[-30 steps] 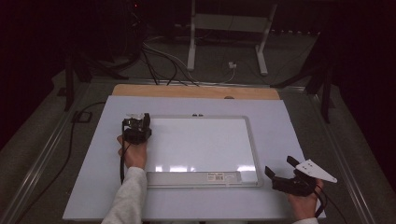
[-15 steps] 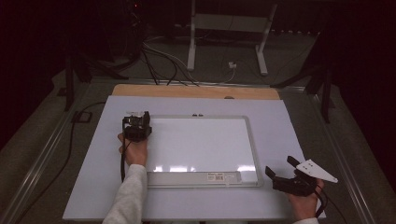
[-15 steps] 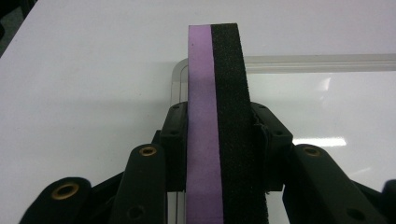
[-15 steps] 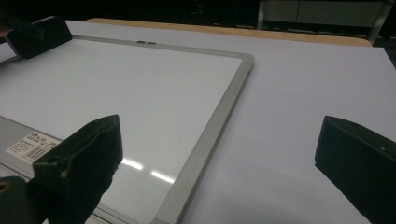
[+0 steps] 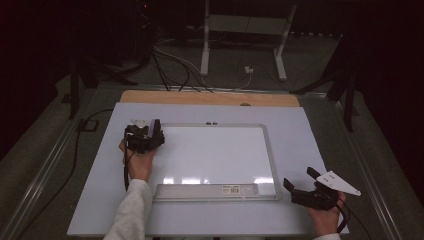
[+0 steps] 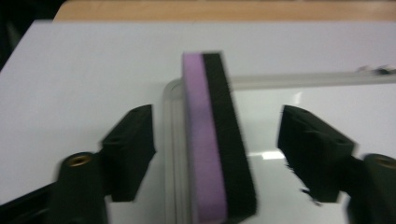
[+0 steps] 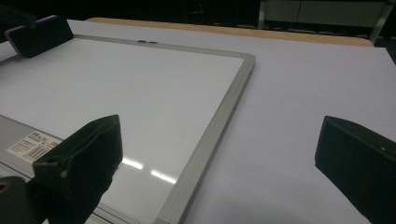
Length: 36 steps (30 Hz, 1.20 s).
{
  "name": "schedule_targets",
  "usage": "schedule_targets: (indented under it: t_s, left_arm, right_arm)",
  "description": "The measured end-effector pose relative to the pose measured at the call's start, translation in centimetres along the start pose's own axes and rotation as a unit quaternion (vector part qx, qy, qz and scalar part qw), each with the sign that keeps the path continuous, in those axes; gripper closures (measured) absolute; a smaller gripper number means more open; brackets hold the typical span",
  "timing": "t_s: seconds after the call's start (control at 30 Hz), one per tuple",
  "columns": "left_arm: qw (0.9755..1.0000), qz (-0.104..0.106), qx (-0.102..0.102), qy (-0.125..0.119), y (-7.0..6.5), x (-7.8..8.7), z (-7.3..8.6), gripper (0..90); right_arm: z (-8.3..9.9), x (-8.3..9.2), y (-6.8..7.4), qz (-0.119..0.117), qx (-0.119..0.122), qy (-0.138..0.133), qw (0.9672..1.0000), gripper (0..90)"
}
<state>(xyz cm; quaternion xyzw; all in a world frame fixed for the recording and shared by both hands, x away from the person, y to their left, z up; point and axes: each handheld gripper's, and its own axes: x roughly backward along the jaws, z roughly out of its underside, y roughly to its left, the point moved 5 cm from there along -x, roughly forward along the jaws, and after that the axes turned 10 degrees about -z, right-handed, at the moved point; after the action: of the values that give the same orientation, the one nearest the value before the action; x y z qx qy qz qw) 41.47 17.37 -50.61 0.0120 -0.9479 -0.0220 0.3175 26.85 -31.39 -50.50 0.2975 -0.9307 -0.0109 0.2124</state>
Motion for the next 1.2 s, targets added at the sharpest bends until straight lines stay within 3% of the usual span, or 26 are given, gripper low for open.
schedule_targets:
  t_s: [0.17,0.43,0.67,0.8,1.2]
  left_arm:
    - [0.9986,0.037,-0.009,-0.036,0.2,2.6,-0.5,15.3]
    - [0.9929,0.091,-0.023,-0.074,0.9,6.2,-0.3,1.1]
    - [0.9875,0.106,-0.047,-0.107,1.5,8.7,0.9,0.5]
    - [0.9844,0.115,-0.047,-0.124,2.0,10.0,1.8,0.5]
    - [0.9799,0.117,-0.056,-0.152,3.4,12.5,4.4,0.5]
  right_arm:
    - [0.0,0.0,0.0,0.000,0.000,0.000,1.0000,1.1]
    - [0.0,0.0,0.1,0.000,0.001,-0.001,1.0000,1.1]
    - [-0.1,-0.1,0.2,-0.001,0.002,-0.003,1.0000,1.1]
    - [-0.1,-0.1,0.2,-0.001,0.003,-0.003,1.0000,1.1]
    - [-0.2,-0.2,0.5,-0.003,0.009,-0.007,0.9999,1.1]
